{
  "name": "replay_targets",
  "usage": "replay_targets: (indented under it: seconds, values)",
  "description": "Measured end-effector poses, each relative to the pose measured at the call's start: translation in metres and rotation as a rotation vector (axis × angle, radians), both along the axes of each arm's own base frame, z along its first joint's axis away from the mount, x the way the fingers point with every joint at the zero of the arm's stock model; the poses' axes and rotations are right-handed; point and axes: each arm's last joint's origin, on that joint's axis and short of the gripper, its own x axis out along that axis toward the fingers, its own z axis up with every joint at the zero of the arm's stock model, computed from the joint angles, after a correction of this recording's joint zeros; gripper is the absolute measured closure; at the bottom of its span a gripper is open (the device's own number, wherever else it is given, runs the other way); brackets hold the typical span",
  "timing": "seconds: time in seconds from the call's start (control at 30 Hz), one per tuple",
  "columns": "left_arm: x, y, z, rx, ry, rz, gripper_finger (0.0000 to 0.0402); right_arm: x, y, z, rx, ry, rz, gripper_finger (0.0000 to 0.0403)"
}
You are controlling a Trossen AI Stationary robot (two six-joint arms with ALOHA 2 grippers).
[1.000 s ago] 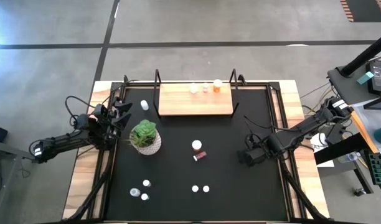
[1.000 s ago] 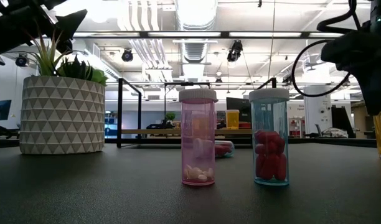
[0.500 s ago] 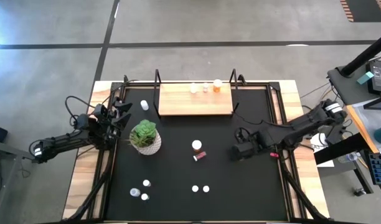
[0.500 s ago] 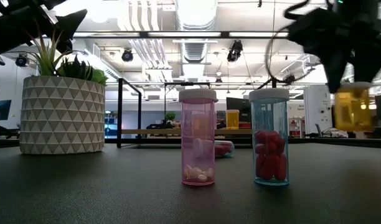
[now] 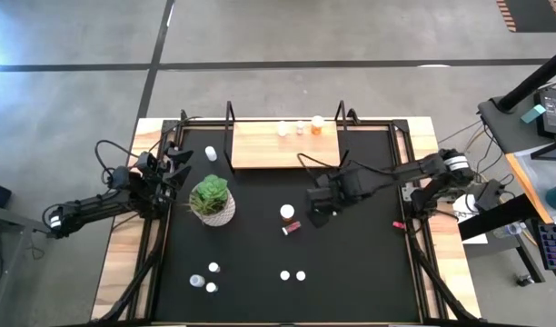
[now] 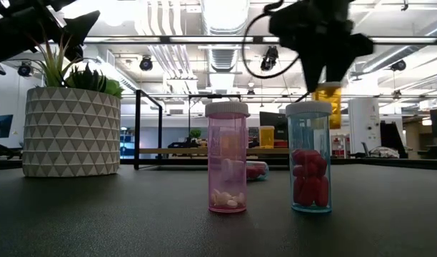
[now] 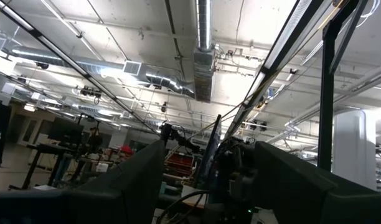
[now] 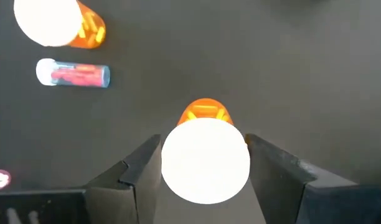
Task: Pick and place medicine bottles onto shelf by color
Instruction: Put the right orange pill bottle on the shelf aligned with the other orange pill bottle
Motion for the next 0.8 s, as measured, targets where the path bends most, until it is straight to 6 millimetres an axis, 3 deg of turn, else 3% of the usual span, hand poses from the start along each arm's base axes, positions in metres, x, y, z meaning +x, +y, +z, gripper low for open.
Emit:
replay_targets:
  seconds: [0.33, 0.8]
  values:
    - [0.0, 0.0, 0.0, 0.0, 0.0, 0.0, 0.0168, 0.029, -0.049, 0.022, -0.05, -0.044, 0.243, 0.0209]
    - [0.0, 0.0, 0.0, 0.0, 0.0, 0.0, 0.0168, 0.03, -0.144, 0.017, -0.034, -0.034, 0.479, 0.0198]
